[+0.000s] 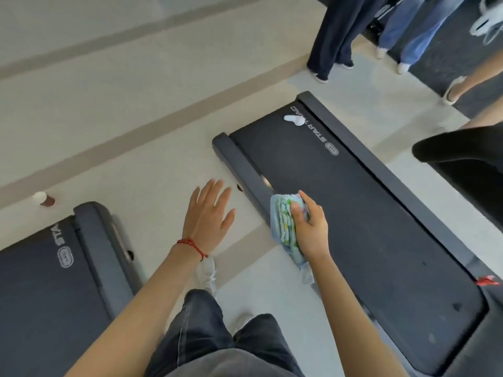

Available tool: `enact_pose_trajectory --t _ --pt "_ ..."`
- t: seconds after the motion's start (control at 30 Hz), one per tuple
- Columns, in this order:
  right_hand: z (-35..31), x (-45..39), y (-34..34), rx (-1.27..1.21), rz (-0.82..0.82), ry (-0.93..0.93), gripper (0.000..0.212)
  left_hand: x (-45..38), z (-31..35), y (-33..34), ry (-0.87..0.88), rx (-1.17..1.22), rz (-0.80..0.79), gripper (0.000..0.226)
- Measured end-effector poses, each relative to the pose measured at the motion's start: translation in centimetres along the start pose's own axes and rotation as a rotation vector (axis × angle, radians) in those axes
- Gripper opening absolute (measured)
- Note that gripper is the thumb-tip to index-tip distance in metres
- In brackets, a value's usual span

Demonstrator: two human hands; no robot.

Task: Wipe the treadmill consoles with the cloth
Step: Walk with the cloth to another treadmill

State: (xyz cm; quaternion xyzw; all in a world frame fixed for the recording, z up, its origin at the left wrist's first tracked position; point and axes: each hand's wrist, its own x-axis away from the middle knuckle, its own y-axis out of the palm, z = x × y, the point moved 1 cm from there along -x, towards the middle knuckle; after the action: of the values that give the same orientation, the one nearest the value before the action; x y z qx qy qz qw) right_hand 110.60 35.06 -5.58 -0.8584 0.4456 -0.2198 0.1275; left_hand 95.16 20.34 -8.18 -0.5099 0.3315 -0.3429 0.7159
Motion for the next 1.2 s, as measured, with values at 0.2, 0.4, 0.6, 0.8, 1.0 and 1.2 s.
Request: enact_pose_trajectory --t 0.2,0.4,0.6,0.8,1.0,1.2 --pt "-5.6 -5.2 9.0 0.029 -0.131 -0.066 0.037 -1.8 -10.0 -1.9 -0.181 -0.017 0.081 0.052" --pt "-11.6 -10.7 18.4 0.017 -0.208 -0.111 0.037 -4.6 -20.7 -4.2 -0.293 -0.031 0.124 0.052" --pt "-16.7 -16.2 25.0 0.029 -0.245 -0.138 0.038 -8.0 -28.8 -5.7 -0.379 -0.036 0.152 0.052" --pt "-20.6 -24.0 29.9 0.068 -0.245 -0.162 0.036 -14.9 -35.1 -5.6 -0.431 -0.031 0.125 0.053" --pt "-25.0 -34.8 35.7 0.036 -0.255 -0.152 0.040 -25.8 -42.3 -5.7 -0.435 -0.041 0.120 0.053" --pt "-31.6 -43.9 40.4 -0.006 -0.263 -0.158 0.040 -36.7 -48.3 -7.9 -0.384 -0.067 0.118 0.052"
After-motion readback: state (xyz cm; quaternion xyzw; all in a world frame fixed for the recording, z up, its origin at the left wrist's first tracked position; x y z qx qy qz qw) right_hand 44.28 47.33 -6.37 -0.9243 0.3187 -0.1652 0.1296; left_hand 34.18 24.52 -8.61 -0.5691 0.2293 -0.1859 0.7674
